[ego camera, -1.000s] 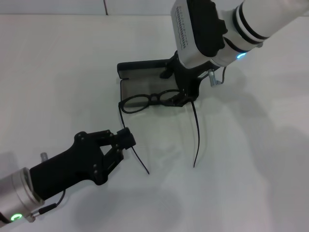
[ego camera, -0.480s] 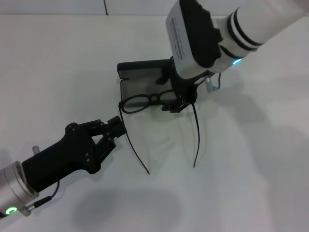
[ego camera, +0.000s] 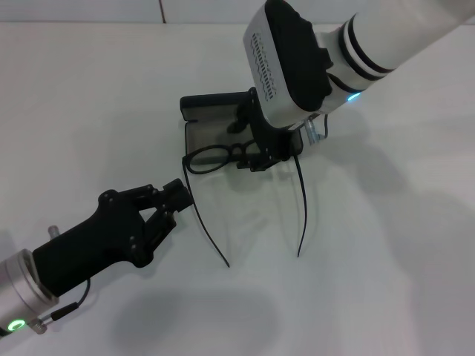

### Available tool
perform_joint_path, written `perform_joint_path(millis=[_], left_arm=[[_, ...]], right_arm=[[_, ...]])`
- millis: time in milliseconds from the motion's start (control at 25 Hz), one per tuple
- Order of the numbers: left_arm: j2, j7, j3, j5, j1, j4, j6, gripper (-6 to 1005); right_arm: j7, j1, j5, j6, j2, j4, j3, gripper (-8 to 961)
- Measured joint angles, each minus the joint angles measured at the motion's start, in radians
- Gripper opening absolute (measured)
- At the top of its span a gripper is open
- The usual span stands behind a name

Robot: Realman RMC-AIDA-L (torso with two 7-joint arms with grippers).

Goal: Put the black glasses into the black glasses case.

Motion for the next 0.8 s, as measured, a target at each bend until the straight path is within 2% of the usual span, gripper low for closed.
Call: perform_joint_path(millis=[80,520,800], left_arm=[[0.001,0.002,0.000,0.000,0.000,-0.004,0.000,127],[0.000,0.002,-0.001,-0.004,0.000,-0.005,0.000,127],[-0.001,0.002,-0.001,-0.005,0.000,-0.009,0.001,127]], right_arm=[[-0.001,-0.006,0.000,0.000,0.000,-0.006,-0.007,601],[0.003,-0.019,0.022,-0.011,0.000,-0.012,-0.028,408],[0.010,-0.030,0.026,-0.020,0.000,-0.018,-0.045,249]])
